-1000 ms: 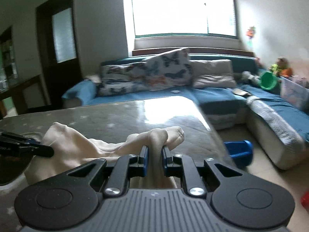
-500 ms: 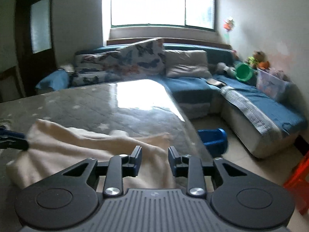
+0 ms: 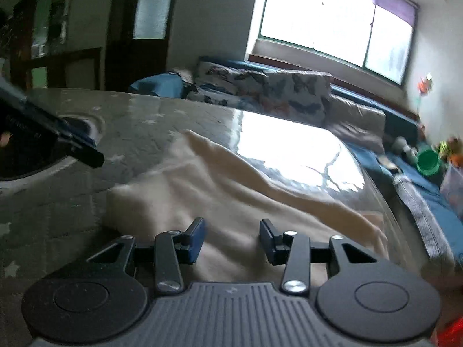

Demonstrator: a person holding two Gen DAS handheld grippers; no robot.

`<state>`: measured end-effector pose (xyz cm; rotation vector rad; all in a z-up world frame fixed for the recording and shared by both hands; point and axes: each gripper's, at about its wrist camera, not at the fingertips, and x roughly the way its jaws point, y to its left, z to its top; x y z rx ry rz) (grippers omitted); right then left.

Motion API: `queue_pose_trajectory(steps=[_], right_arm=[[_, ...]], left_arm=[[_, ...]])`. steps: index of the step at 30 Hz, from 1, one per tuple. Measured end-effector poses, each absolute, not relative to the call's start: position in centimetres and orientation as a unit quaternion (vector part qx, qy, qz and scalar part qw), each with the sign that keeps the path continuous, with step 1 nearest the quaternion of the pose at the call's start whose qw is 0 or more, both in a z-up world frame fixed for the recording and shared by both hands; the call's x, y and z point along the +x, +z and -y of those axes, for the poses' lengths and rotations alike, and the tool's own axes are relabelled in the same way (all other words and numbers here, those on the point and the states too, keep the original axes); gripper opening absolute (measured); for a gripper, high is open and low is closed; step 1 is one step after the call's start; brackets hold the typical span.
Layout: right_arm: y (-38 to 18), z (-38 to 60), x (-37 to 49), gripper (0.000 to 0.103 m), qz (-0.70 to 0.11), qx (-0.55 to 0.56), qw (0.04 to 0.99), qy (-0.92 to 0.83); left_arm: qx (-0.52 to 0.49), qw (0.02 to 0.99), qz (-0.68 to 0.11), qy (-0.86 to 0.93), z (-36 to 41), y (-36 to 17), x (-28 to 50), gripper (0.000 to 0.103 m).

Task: Fold clothes

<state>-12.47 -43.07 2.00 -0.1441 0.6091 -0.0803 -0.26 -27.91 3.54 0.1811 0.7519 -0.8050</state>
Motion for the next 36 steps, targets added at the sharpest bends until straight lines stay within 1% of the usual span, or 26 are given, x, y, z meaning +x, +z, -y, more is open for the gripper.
queue_pose_trajectory(steps=[2, 13, 17, 21, 23, 26, 27, 28, 33, 36], right_arm=[[2.2, 42.1, -12.3, 0.042, -0.299, -0.063, 0.952, -0.025], [3.4, 38.6, -11.1, 0.043, -0.271, -0.074, 0.960, 0.006], [3.0, 38.2, -9.8, 0.043, -0.290, -0.084, 0.953, 0.019], [4.9, 40.1, -8.7, 0.043, -0.281, -0.017, 0.959, 0.026], [5.6, 41.0, -7.8, 0.042, -0.277, -0.002, 0.961, 0.018], [5.7, 43.0, -5.9, 0.038, -0.293, 0.022, 0.956, 0.006], [5.4, 43.5, -5.3, 0.033, -0.299, 0.029, 0.954, 0.003], [5.2, 44.0, -4.7, 0.031, -0.305, 0.037, 0.952, 0.000], [3.3, 44.0, -3.0, 0.031, -0.332, 0.036, 0.943, -0.001], [3.0, 42.8, -3.3, 0.031, -0.324, 0.012, 0.946, -0.005]], left_arm=[[0.081, 0.855, -0.351, -0.373, 26.3, 3.9, -0.3, 0.045], [0.050, 0.888, -0.331, -0.313, 17.9, 5.6, -1.6, 0.048], [0.042, 0.899, -0.329, -0.286, 14.8, 5.8, -2.1, 0.050], [0.034, 0.907, -0.331, -0.260, 11.7, 5.7, -2.7, 0.050], [0.030, 0.910, -0.333, -0.247, 10.2, 5.5, -2.8, 0.050], [0.022, 0.914, -0.338, -0.224, 8.1, 5.0, -3.1, 0.050], [0.016, 0.914, -0.340, -0.219, 7.5, 4.8, -3.2, 0.050], [0.010, 0.915, -0.342, -0.213, 6.8, 4.6, -3.3, 0.050], [0.000, 0.917, -0.353, -0.186, 4.5, 3.4, -3.9, 0.050], [0.004, 0.924, -0.344, -0.167, 3.5, 3.0, -4.6, 0.050]])
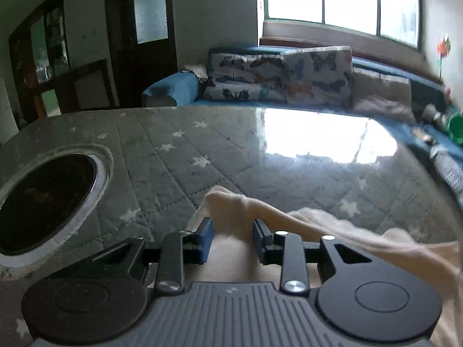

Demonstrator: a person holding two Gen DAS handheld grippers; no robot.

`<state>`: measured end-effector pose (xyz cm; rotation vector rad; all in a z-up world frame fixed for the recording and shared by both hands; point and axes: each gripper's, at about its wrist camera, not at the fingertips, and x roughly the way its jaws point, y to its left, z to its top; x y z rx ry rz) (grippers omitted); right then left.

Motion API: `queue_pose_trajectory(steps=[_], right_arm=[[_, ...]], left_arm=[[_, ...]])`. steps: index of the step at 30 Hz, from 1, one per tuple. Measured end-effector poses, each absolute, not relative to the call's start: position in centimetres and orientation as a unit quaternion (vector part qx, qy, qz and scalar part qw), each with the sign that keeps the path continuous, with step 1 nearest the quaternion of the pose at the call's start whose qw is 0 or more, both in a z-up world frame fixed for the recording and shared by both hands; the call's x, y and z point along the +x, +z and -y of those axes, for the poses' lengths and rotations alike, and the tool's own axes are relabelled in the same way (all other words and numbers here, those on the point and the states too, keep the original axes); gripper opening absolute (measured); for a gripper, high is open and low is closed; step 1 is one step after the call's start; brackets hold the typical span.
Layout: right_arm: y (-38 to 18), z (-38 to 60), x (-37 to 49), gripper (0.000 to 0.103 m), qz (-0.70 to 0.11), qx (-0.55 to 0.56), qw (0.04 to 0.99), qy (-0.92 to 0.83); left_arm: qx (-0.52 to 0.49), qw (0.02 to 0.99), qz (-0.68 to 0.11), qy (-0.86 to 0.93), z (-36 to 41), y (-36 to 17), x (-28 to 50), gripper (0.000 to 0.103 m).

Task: Fold clothes

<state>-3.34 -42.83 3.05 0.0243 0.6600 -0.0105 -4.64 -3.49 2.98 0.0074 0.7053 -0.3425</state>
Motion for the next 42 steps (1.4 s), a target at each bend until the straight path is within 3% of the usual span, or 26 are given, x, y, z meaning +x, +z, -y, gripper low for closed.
queue_pose_trajectory(steps=[5, 9, 14, 24, 36, 42], right_arm=[[5.3, 39.7, -5.5, 0.036, -0.266, -0.029, 0.964, 0.014], [5.9, 36.3, -6.3, 0.053, -0.251, -0.028, 0.965, 0.073], [4.6, 32.7, -5.3, 0.066, -0.271, -0.025, 0.955, 0.120], [1.0, 29.5, -2.3, 0.076, -0.327, -0.020, 0.937, 0.122], [0.5, 28.7, -0.2, 0.103, -0.342, -0.032, 0.934, 0.103], [0.3, 28.5, 0.5, 0.103, -0.346, -0.034, 0.933, 0.097]], left_arm=[[-0.018, 0.930, -0.340, -0.136, 1.2, 2.4, -5.3, 0.052], [-0.031, 0.934, -0.339, -0.107, 0.0, 2.0, -5.5, 0.056], [-0.021, 0.941, -0.330, -0.069, -1.0, 1.8, -5.7, 0.066], [-0.009, 0.947, -0.321, -0.019, -3.3, 0.8, -5.1, 0.074], [-0.020, 0.947, -0.319, -0.013, -4.0, 0.4, -3.8, 0.091], [-0.015, 0.946, -0.324, -0.016, -4.0, 0.4, -3.4, 0.100]])
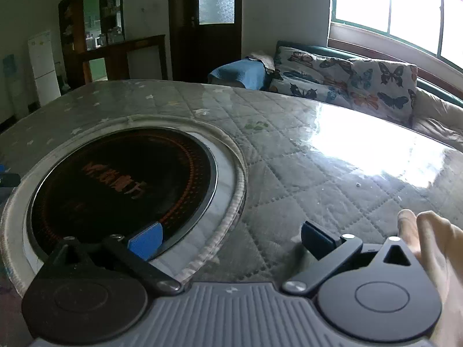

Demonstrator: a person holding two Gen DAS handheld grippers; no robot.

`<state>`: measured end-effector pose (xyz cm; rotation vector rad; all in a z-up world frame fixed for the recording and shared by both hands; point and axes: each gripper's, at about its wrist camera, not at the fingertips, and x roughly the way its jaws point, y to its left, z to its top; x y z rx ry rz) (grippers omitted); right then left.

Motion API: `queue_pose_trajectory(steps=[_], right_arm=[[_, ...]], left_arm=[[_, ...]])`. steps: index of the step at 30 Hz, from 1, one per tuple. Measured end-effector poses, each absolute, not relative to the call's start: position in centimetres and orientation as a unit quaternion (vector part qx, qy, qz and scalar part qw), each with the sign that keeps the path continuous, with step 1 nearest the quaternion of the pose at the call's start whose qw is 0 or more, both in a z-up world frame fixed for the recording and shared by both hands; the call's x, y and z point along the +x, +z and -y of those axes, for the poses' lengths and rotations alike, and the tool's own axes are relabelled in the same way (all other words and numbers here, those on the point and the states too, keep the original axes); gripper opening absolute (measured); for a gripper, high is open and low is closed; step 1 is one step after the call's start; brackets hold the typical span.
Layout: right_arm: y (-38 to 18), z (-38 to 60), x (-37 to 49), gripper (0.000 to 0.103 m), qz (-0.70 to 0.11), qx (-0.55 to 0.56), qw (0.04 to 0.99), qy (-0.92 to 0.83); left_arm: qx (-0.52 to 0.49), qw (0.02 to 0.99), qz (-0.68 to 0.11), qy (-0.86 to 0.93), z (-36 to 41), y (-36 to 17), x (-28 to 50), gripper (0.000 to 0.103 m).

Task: Fold clothes

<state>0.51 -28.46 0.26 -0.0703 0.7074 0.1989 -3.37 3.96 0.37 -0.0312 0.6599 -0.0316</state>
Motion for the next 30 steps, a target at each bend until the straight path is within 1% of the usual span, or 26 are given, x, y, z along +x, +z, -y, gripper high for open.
queue_pose_trajectory(steps=[4, 7, 30], right_arm=[[0.19, 28.27, 0.53, 0.103, -0.348, -0.041, 0.932, 0.094], [0.08, 27.86, 0.63, 0.103, -0.350, -0.054, 0.931, 0.090], [0.15, 28.11, 0.45, 0.103, -0.350, -0.053, 0.931, 0.092]], left_arm=[[-0.010, 0.945, -0.327, -0.018, -3.79, 0.25, -3.25, 0.103], [-0.004, 0.944, -0.329, -0.016, -3.63, 0.21, -3.13, 0.103], [0.013, 0.942, -0.335, -0.011, -3.30, -0.02, -2.62, 0.103]])
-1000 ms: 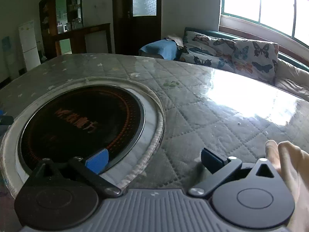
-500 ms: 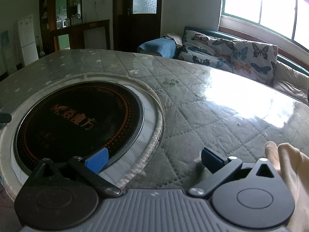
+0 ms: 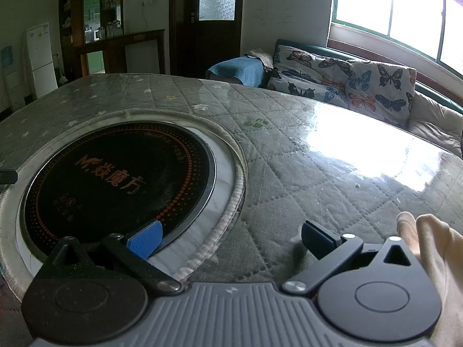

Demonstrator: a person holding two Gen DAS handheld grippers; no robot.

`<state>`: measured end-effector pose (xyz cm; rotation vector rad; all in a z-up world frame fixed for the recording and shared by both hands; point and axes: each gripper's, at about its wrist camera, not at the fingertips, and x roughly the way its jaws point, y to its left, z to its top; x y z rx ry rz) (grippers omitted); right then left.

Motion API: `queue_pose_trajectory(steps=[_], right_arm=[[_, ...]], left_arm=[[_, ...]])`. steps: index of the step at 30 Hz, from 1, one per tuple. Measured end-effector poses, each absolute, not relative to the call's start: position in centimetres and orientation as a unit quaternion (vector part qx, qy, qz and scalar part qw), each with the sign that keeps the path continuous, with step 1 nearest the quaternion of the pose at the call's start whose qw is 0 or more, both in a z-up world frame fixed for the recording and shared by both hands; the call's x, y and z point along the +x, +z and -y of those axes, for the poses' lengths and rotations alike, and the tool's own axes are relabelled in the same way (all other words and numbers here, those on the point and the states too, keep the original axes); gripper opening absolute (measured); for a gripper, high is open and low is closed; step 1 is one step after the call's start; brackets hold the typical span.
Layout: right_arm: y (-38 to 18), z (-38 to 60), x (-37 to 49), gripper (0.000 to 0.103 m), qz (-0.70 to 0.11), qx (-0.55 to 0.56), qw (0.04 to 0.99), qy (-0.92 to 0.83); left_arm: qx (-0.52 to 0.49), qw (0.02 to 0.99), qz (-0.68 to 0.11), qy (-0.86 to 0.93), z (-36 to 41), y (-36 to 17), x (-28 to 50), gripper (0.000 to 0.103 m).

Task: Fold clothes

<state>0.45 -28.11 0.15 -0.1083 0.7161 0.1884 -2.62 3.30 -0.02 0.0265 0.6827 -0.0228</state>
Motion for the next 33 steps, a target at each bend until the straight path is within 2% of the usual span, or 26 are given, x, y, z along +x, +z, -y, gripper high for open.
queue_pose_trajectory(steps=[33], right_arm=[[0.14, 28.32, 0.42, 0.103, -0.350, -0.053, 0.931, 0.093]], left_arm=[[0.013, 0.942, -0.335, -0.010, -3.00, -0.12, -2.78, 0.103]])
